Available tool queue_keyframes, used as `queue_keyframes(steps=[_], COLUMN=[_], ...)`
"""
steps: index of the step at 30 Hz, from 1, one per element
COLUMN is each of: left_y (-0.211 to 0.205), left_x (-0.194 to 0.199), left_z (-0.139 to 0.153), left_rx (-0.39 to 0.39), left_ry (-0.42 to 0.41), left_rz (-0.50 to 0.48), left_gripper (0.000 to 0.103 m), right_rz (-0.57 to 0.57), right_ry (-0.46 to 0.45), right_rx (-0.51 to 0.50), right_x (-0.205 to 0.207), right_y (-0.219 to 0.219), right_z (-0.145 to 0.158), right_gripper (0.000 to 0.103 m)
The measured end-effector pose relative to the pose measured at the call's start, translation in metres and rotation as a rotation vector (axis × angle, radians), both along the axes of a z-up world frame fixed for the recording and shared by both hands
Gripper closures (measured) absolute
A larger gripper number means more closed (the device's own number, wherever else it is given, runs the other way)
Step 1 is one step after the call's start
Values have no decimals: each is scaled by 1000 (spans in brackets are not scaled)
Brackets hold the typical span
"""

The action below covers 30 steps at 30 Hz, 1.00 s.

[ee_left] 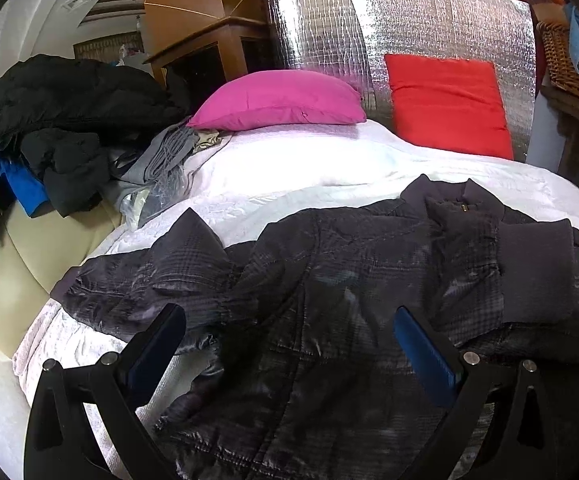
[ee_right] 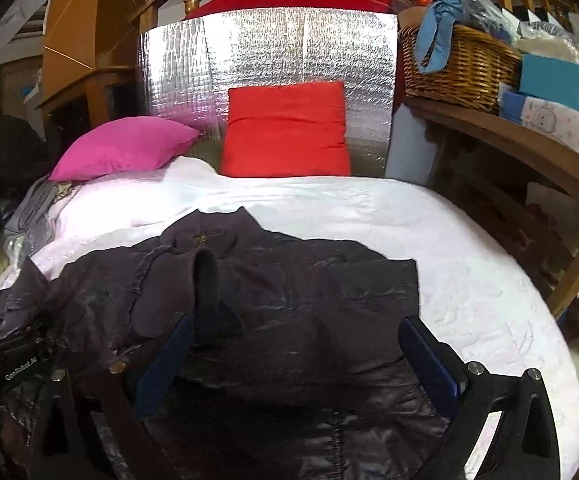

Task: Fold large clothes

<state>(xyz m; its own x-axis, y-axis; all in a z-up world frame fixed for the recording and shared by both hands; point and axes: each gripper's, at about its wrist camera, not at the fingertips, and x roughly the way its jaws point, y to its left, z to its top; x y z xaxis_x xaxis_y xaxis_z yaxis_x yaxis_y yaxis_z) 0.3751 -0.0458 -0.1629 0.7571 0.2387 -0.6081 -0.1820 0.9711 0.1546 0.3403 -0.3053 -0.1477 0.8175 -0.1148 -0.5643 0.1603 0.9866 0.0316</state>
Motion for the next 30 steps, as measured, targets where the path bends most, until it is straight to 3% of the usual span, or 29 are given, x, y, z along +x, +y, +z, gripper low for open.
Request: queue_keyframes(steps=[7,14,19,22,26,28,30], left_y=[-2,19,8,-31,-68,-70,-65], left_x=[10,56,62,59,73,82,90], left_z=[-4,-16,-9,-2,-17,-29,-39], left_rx=[-37,-305,-454,-396,-328,-365,-467], left_ry=[40,197,155,165,262,301,342], left_rz=[-47,-192,-283,-388,-423,-407,-403], left_gripper=[0,0,1,1,1,1,15], right_rz=[117,270,265,242,205,182,124], right_ry=[9,30,59,62,46,50,53], right_rx=[150,536,696,839,961,965,929], right_x=[4,14,32,40,40,40,41], right_y=[-21,-73,-101,-120,-141,-149,-160], right_z=[-3,-15,-32,-46,-53,-54,-54], right_gripper=[0,0,0,3,12,15,15])
